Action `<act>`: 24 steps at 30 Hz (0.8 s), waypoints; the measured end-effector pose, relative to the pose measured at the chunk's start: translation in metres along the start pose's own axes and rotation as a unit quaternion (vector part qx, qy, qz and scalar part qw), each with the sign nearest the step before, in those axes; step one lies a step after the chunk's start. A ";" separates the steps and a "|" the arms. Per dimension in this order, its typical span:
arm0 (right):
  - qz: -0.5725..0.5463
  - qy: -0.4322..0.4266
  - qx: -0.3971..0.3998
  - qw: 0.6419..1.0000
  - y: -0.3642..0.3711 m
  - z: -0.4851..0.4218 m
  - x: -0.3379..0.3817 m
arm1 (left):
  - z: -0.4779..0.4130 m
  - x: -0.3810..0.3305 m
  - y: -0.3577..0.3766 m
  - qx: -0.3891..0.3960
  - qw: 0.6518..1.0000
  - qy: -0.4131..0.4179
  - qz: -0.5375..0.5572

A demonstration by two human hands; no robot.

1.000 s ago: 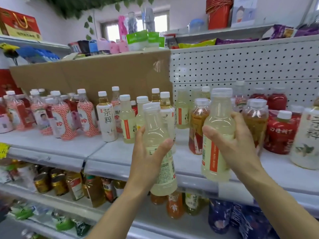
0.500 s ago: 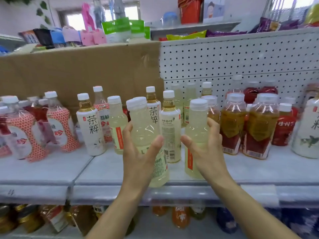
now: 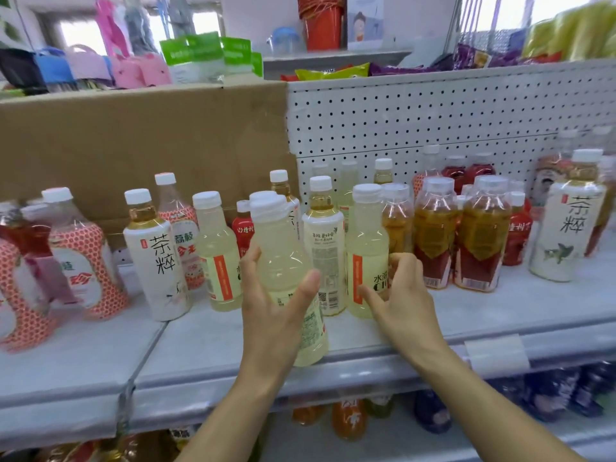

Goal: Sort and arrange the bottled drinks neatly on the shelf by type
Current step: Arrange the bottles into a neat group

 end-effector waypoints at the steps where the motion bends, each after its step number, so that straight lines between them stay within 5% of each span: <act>1: 0.004 0.001 -0.001 1.000 0.001 -0.003 0.000 | 0.000 0.000 0.001 0.001 1.000 -0.001 -0.004; 8: -0.071 0.005 0.093 0.993 0.003 -0.007 -0.003 | 0.005 -0.003 0.031 0.023 1.000 -0.005 0.012; 12: -0.167 -0.080 0.284 0.941 0.013 0.036 0.025 | 0.005 -0.001 0.062 0.050 0.999 0.000 0.010; 18: -0.175 -0.076 0.148 0.970 -0.007 0.018 0.013 | -0.001 -0.006 0.104 0.121 0.992 0.016 -0.028; 24: -0.127 -0.019 0.132 0.983 0.000 0.005 -0.016 | -0.050 -0.044 0.048 -0.042 0.984 0.109 -0.136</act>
Point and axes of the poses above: each hand's wrist, its own z-axis away from the middle knuckle, its own y-axis out of the palm, x = y × z, the point moved 10 cm from there along -z, towards the middle knuckle, and after that the axes turned 3 degrees about x, right-handed, at the moved point
